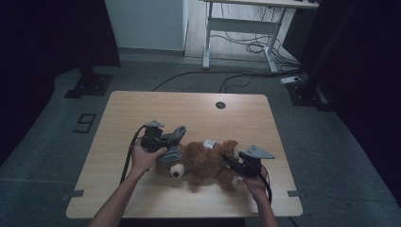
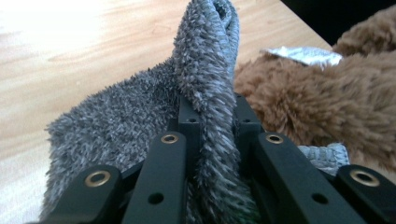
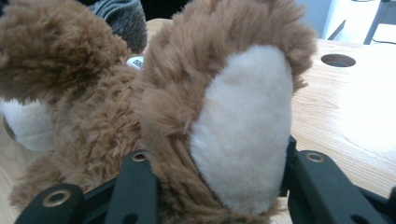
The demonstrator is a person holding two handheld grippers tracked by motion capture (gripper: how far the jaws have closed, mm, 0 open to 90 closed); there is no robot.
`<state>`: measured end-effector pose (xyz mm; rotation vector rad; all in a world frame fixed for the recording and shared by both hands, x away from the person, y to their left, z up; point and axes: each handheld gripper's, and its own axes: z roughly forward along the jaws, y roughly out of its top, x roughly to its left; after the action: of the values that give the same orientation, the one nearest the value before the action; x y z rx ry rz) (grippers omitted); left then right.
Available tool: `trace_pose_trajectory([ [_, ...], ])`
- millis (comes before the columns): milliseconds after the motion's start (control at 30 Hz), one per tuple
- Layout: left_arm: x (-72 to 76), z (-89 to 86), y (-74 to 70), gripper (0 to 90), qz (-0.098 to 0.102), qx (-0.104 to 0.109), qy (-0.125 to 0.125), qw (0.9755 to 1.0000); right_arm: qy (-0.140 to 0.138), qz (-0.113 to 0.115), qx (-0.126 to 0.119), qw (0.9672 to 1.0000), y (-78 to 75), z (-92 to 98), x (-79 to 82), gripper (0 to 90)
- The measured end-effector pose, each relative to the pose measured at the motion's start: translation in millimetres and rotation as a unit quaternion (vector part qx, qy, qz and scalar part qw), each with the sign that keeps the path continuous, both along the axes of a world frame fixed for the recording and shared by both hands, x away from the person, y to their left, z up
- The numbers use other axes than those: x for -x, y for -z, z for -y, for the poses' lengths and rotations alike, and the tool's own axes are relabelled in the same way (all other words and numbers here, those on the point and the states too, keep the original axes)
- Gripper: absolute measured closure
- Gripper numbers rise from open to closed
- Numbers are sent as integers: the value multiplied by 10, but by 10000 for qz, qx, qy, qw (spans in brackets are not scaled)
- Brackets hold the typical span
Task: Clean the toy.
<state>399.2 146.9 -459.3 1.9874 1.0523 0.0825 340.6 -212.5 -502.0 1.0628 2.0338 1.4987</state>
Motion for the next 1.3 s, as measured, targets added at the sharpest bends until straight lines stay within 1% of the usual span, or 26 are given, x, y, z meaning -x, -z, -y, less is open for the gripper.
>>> trace_pose_trajectory([
  [100,104,-3,18,785,76,-21,0,10000,-18,18,-31,10000,-6,3,44,552],
  [200,209,-6,30,786,144,1,4,9999,25,-18,-89,10000,-26,35,96,448],
  [267,267,-10,39,786,205,7,-26,9998,50,-79,-153,9998,-67,68,126,379],
  [367,319,-20,49,786,246,28,-42,9997,138,-77,-123,9998,-158,112,166,306],
  [433,339,-20,49,786,264,37,-48,9996,168,-107,-194,9996,-223,144,170,291],
  [500,356,-19,51,786,274,46,-51,9996,162,-80,-256,9995,-277,164,154,282],
  [667,416,-19,55,786,303,87,-30,9995,91,-112,-476,9988,-448,183,58,265],
  [700,433,-18,57,785,308,104,-23,9995,24,-180,-462,9988,-489,173,22,258],
  [767,466,-16,59,785,323,134,1,9994,-95,-222,-340,9991,-558,121,-55,258],
  [833,507,-20,57,784,339,166,16,9993,-315,-447,-278,9981,-580,41,-132,252],
  [900,557,-38,61,784,342,212,52,9992,-504,-690,-107,9963,-544,-54,-161,240],
  [933,584,-51,64,783,346,235,74,9991,-605,-811,-49,9949,-512,-100,-151,229],
  [1000,636,-79,76,783,348,285,114,9989,-759,-952,29,9926,-433,-173,-85,217],
  [1033,660,-94,83,783,341,313,134,9988,-844,-1061,34,9908,-380,-203,-49,214],
  [1100,714,-117,98,783,313,370,178,9987,-1003,-1229,172,9872,-256,-256,31,197],
  [1167,765,-132,118,783,311,394,223,9985,-1136,-1400,112,9835,-146,-263,97,178],
  [1233,796,-138,132,783,305,425,247,9983,-1203,-1488,238,9812,-53,-284,146,162],
  [1300,808,-133,139,783,298,443,256,9982,-1245,-1574,455,9786,38,-339,174,176],
])
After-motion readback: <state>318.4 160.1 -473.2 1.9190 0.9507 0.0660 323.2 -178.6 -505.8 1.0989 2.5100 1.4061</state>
